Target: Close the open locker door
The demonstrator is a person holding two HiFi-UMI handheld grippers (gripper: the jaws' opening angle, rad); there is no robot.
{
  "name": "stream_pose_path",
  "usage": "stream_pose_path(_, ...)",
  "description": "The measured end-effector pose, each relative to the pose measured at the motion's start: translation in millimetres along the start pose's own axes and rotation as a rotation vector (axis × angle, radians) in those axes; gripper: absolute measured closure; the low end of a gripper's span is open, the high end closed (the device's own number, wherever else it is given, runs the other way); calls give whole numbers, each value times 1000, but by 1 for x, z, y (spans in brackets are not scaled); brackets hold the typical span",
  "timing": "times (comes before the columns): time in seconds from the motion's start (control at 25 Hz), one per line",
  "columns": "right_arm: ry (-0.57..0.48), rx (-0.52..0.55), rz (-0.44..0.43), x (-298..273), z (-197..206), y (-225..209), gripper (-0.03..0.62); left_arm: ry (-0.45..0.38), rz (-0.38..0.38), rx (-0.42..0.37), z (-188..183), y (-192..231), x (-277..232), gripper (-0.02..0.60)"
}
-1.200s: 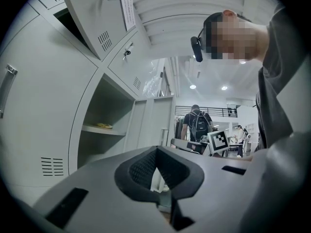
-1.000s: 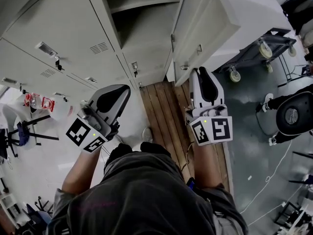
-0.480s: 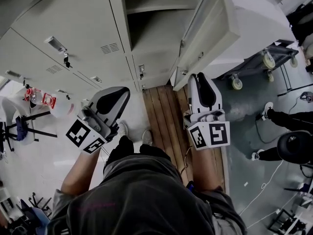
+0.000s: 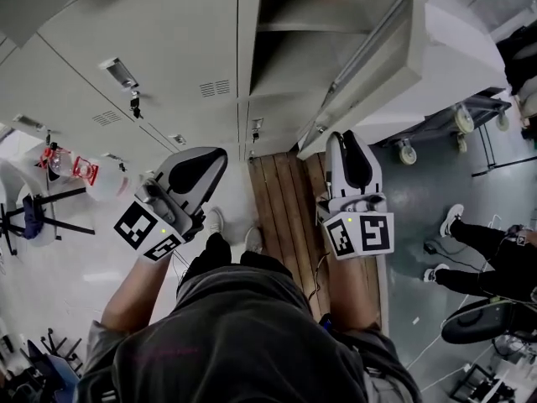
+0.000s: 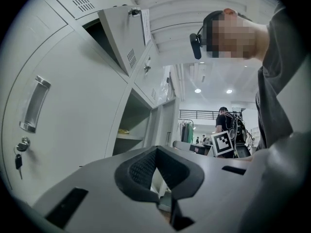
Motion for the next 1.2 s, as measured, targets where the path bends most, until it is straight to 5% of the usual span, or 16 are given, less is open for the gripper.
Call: stream_pose_path(1.2, 2, -6, -47, -87, 18, 50, 511, -15, -96, -4, -14, 70, 43, 568)
Point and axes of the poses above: the fingertips, and each gripper's own axes: x backward along the fingers, y to its left, z out of its underside, the point moved 10 cm from there along x, backward along the fingers, and after that the axes turned 4 degrees about -y, right-handed, at the moved point
